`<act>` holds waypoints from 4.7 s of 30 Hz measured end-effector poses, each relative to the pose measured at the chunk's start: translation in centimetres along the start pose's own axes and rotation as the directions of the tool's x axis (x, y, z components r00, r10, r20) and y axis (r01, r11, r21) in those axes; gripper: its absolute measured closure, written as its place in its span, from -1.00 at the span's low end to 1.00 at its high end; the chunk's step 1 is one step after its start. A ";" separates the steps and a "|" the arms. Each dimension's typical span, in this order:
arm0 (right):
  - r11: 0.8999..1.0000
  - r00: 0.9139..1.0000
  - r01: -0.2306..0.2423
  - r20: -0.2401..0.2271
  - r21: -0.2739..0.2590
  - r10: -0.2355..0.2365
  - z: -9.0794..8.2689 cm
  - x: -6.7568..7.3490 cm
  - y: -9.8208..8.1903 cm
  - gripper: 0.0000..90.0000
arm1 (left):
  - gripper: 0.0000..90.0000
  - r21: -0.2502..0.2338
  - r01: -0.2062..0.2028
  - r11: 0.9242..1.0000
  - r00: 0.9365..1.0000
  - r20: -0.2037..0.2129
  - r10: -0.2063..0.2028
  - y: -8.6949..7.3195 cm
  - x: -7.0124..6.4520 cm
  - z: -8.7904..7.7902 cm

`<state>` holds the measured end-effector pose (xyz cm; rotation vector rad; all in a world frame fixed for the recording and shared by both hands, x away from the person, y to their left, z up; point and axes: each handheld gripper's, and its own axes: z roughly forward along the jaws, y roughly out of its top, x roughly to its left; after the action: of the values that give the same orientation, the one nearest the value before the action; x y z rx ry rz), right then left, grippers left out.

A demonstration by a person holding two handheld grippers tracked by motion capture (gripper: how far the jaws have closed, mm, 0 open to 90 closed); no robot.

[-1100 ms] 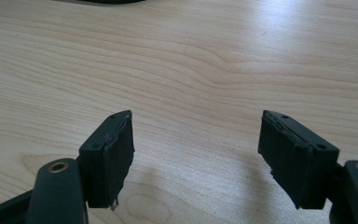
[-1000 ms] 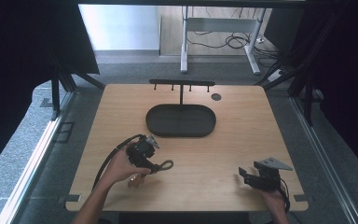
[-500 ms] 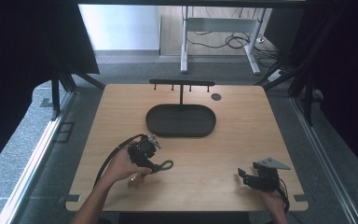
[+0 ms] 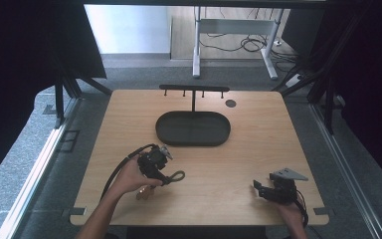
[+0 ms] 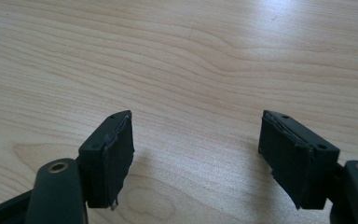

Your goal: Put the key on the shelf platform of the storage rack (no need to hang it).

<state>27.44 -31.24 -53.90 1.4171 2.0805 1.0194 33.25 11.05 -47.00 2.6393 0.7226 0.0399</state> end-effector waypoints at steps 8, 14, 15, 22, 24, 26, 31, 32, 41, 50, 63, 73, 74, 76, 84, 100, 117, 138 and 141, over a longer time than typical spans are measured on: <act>1.000 1.000 0.006 0.001 0.006 -0.006 0.0 0.1 0.0 -0.41 | -0.16 0.014 0.001 1.000 1.000 0.010 -0.001 0.1 0.5 0.1; 1.000 1.000 0.005 -0.001 0.007 -0.005 0.1 0.1 0.0 -0.41 | -0.16 0.019 -0.001 1.000 1.000 0.013 0.001 0.3 0.8 0.3; 1.000 1.000 0.005 -0.001 0.007 -0.005 0.1 0.1 0.0 -0.41 | -0.16 0.019 -0.001 1.000 1.000 0.013 0.001 0.3 0.8 0.3; 1.000 1.000 0.008 0.000 0.007 -0.008 0.1 0.1 0.0 -0.41 | -0.16 0.034 0.002 0.999 1.000 0.019 -0.002 0.1 0.9 0.4; 1.000 1.000 0.009 0.001 0.009 -0.009 0.1 0.1 0.0 -0.41 | -0.16 0.048 0.007 0.999 1.000 0.019 -0.008 -0.3 1.0 0.7; 1.000 1.000 0.008 0.001 0.010 -0.008 0.1 0.2 0.0 -0.41 | -0.15 0.058 0.012 0.998 1.000 0.021 -0.014 -0.5 1.2 0.9; 1.000 1.000 0.007 0.001 0.011 -0.007 0.1 0.2 0.0 -0.41 | -0.14 0.074 0.021 0.997 0.999 0.026 -0.023 -1.0 1.4 1.4; 1.000 1.000 0.008 0.001 0.010 -0.008 0.1 0.2 0.0 -0.41 | -0.12 0.079 0.018 0.997 0.999 0.031 -0.020 -1.2 1.4 1.5; 1.000 1.000 0.007 0.002 0.010 -0.007 0.1 0.2 0.0 -0.41 | -0.05 0.114 -0.004 0.993 0.999 0.034 0.000 -1.4 1.1 2.4; 1.000 1.000 0.005 0.002 0.008 -0.005 0.1 0.1 0.0 -0.41 | 0.17 0.148 -0.025 0.989 1.000 0.007 0.024 -1.1 1.0 3.0; 1.000 1.000 0.010 0.002 0.006 -0.010 0.1 0.2 0.0 -0.41 | 0.48 0.147 -0.060 0.987 0.998 -0.009 0.062 -1.1 0.6 3.0; 1.000 1.000 0.011 0.002 0.007 -0.011 0.1 0.2 0.0 -0.41 | 0.49 0.099 -0.066 0.993 0.998 0.010 0.065 -1.0 0.6 0.6; 1.000 1.000 0.012 0.002 0.008 -0.012 0.1 0.2 0.0 -0.41 | 0.49 0.099 -0.066 0.993 0.998 0.010 0.065 -1.0 0.6 0.6; 1.000 1.000 0.011 0.002 0.009 -0.011 0.1 0.3 0.0 -0.41 | 0.49 0.079 -0.071 0.994 0.997 0.009 0.070 -0.9 0.7 -0.3; 1.000 1.000 0.004 0.002 0.008 -0.004 0.1 0.2 0.0 -0.41 | 0.49 0.013 -0.071 0.997 0.997 0.000 0.071 -0.5 0.8 -2.7; 1.000 1.000 0.008 0.004 0.008 -0.008 0.1 0.2 0.1 -0.41 | 0.49 -0.036 -0.062 0.997 0.998 -0.015 0.062 0.7 1.6 -4.7; 1.000 1.000 0.003 0.004 0.013 -0.003 0.2 0.2 0.1 -0.41 | 0.49 -0.071 -0.069 0.995 0.998 -0.006 0.069 2.5 1.8 -5.5; 1.000 1.000 0.003 -0.002 0.019 -0.003 0.2 0.1 0.1 -0.41 | 0.49 -0.076 -0.083 0.994 0.996 0.003 0.084 5.2 1.9 -5.4; 1.000 1.000 0.003 -0.002 0.019 -0.003 0.2 0.1 0.1 -0.41 | 0.49 -0.069 -0.085 0.994 0.996 0.005 0.085 5.5 2.0 -5.2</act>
<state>27.62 -31.09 -53.97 1.4223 2.0983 1.0024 36.98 9.64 -40.25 2.6020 0.5951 0.0773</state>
